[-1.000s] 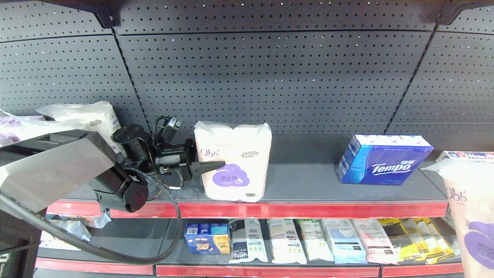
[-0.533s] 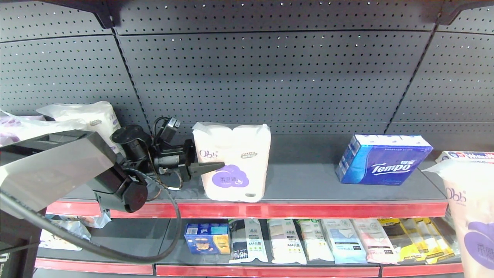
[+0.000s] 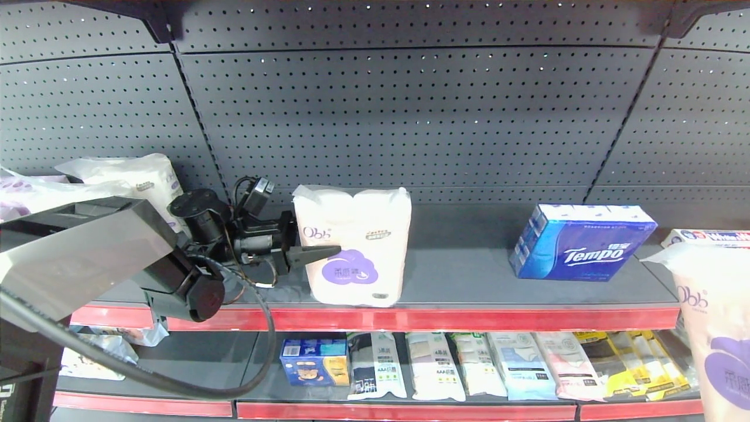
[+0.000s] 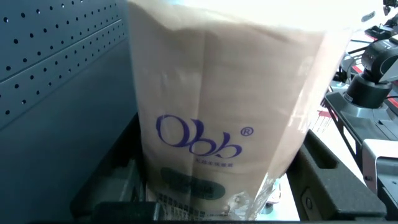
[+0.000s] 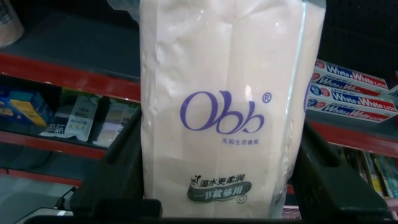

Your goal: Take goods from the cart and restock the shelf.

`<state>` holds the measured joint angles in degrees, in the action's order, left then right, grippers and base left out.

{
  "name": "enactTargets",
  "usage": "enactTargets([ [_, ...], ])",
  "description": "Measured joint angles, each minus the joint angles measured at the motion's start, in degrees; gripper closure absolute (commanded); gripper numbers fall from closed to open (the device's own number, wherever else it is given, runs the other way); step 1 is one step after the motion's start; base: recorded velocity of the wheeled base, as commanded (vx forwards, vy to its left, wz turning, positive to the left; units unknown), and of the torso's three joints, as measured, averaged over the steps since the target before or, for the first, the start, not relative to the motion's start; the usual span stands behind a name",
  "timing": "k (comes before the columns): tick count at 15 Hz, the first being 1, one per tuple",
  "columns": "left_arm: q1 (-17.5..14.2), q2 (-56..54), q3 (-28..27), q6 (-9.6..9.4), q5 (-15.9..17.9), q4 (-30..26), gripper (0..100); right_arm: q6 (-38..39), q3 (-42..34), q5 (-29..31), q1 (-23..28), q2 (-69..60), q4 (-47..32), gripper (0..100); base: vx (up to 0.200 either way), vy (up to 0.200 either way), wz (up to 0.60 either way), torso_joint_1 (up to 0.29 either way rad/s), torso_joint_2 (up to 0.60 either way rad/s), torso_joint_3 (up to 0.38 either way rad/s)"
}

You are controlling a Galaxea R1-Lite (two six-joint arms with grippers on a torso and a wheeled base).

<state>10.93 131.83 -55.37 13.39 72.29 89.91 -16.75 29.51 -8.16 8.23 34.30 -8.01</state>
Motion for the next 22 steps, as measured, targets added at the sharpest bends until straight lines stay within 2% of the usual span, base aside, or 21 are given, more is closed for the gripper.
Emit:
enactTargets([
  [22,0.11,0.09,0.38,-0.30,-2.33,0.04,100,-0.02,-0.16,0.11,0.01,0.06,0.00,100,0.000,0.000,0.00,0.000,0.00,0.000],
])
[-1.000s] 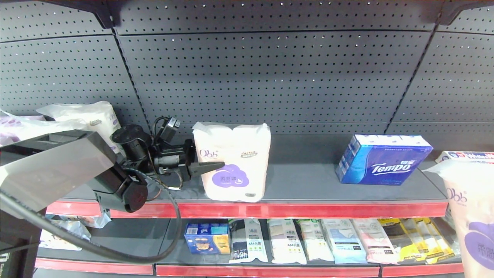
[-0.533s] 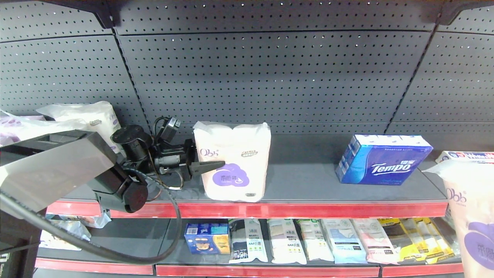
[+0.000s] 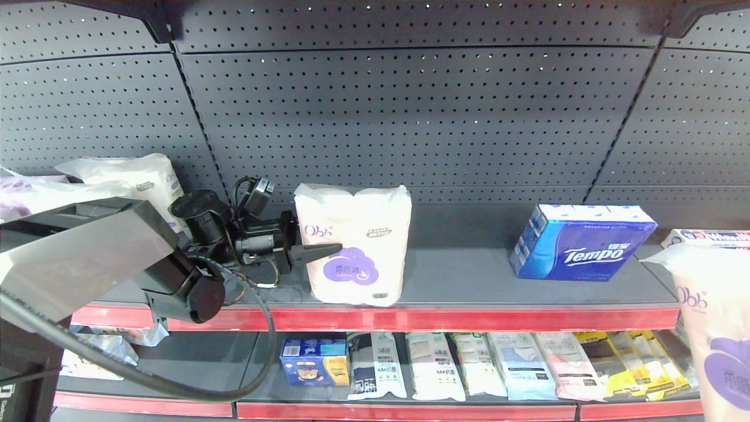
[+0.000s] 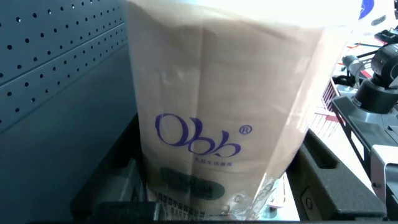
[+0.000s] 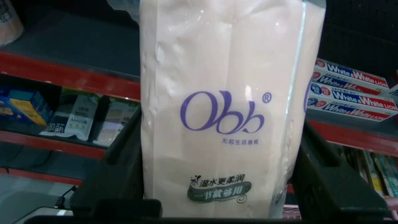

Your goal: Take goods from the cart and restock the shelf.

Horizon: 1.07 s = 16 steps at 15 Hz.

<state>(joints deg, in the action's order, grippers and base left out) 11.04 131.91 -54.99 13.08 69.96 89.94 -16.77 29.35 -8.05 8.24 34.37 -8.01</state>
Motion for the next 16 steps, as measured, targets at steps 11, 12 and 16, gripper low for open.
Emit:
enactTargets([
  [11,0.37,0.00,-0.11,-0.20,-0.46,-0.02,100,0.11,-0.09,-0.02,0.02,0.30,0.00,100,0.000,0.000,0.00,0.000,0.00,0.000],
  [12,0.37,0.00,-0.16,-0.22,-0.46,-0.02,100,0.11,-0.09,0.00,0.02,0.33,0.00,100,0.000,0.000,0.00,0.000,0.00,0.000],
  [16,0.33,0.02,-0.13,-0.28,-0.48,-0.02,0,0.11,-0.09,-0.02,0.02,0.44,0.00,100,0.000,0.000,0.00,0.000,0.00,0.000],
])
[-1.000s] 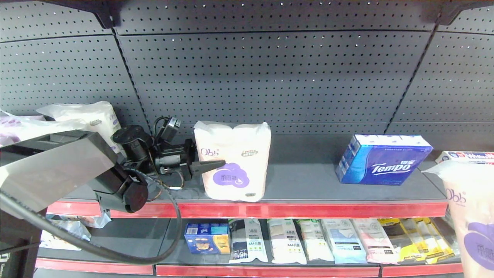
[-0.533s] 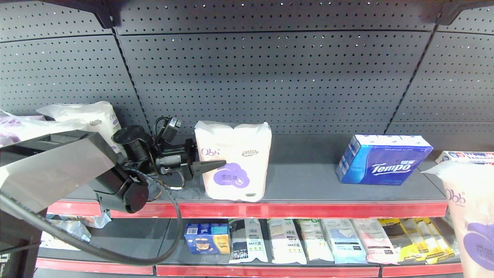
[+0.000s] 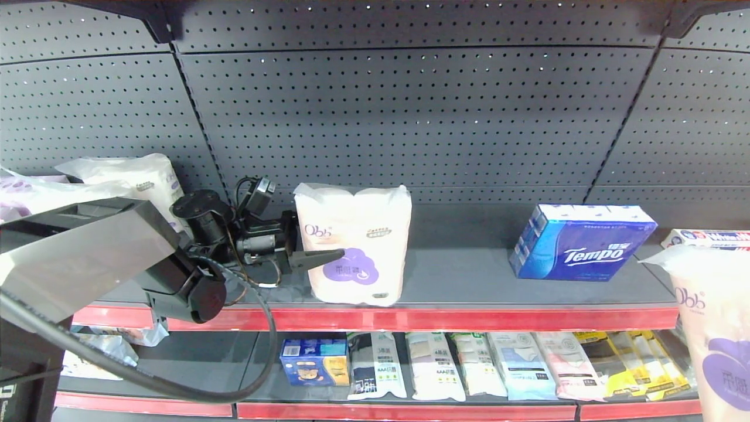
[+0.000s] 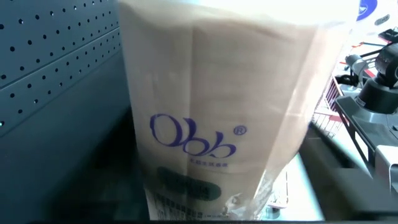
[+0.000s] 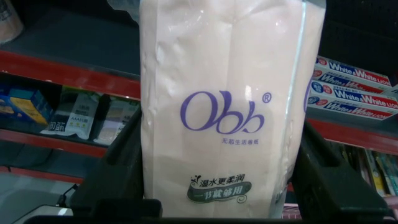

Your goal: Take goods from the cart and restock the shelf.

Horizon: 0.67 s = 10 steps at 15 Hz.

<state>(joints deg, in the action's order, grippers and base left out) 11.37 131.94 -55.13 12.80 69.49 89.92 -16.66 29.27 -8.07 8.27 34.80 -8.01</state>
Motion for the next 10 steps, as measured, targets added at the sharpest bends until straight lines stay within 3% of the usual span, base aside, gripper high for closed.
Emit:
enactTargets([
  [4,-0.02,0.00,-0.09,0.74,-0.05,0.00,0,0.00,-0.04,0.00,0.00,0.15,0.00,100,0.000,0.000,0.00,0.000,0.00,0.000],
  [10,-1.88,-1.01,-0.88,5.14,0.85,0.02,0,0.06,0.13,0.00,0.00,0.83,0.40,100,0.000,0.000,0.00,0.000,0.00,0.000],
])
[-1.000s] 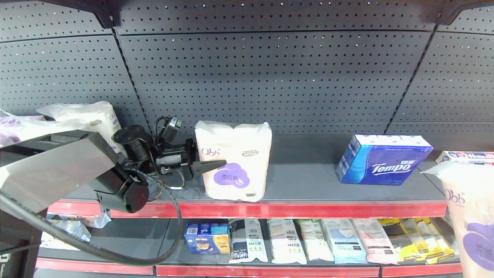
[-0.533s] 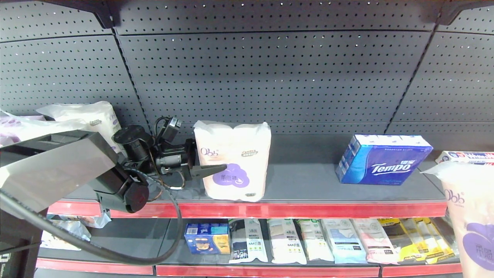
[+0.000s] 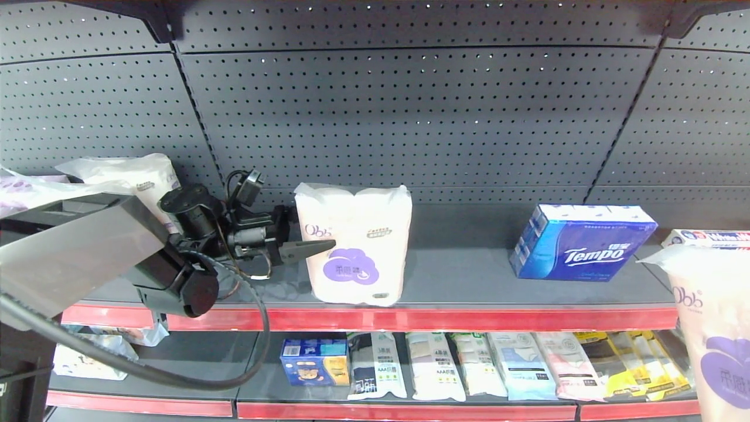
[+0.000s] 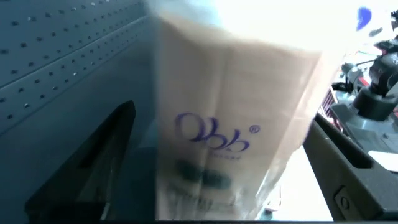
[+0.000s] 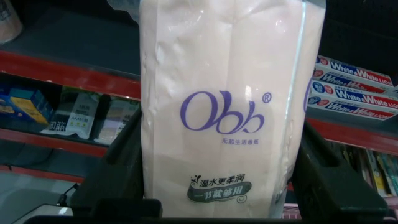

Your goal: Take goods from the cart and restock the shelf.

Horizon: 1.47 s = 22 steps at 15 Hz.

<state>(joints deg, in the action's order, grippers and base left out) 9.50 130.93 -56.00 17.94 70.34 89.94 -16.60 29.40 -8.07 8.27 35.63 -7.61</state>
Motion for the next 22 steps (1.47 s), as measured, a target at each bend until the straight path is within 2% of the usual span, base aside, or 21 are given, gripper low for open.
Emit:
enactTargets([
  [3,-0.79,-0.66,-0.06,0.83,0.11,0.00,0,0.00,0.06,0.02,-0.04,0.26,0.02,100,0.000,0.000,0.00,0.000,0.00,0.000],
  [7,-0.95,-2.27,0.11,3.75,0.13,0.02,0,0.05,0.09,0.02,0.00,0.44,0.11,100,0.000,0.000,0.00,0.000,0.00,0.000],
  [10,-1.29,-3.28,0.13,3.93,0.13,0.00,0,0.10,0.11,0.00,-0.02,0.61,0.13,100,0.000,0.000,0.00,0.000,0.00,0.000],
  [12,-1.29,-4.02,0.17,4.88,0.16,-0.02,0,0.10,0.11,0.02,-0.02,0.74,0.13,100,0.000,0.000,0.00,0.000,0.00,0.000],
  [16,-2.36,-6.97,0.22,8.96,0.16,0.00,0,0.57,0.20,-0.09,-0.02,1.62,1.48,100,0.000,0.000,0.00,0.000,0.00,0.000],
  [22,-3.57,-11.13,0.35,12.08,0.41,0.00,0,0.95,1.24,-0.16,-0.11,3.80,3.21,100,0.000,0.000,0.00,0.000,0.00,0.000],
])
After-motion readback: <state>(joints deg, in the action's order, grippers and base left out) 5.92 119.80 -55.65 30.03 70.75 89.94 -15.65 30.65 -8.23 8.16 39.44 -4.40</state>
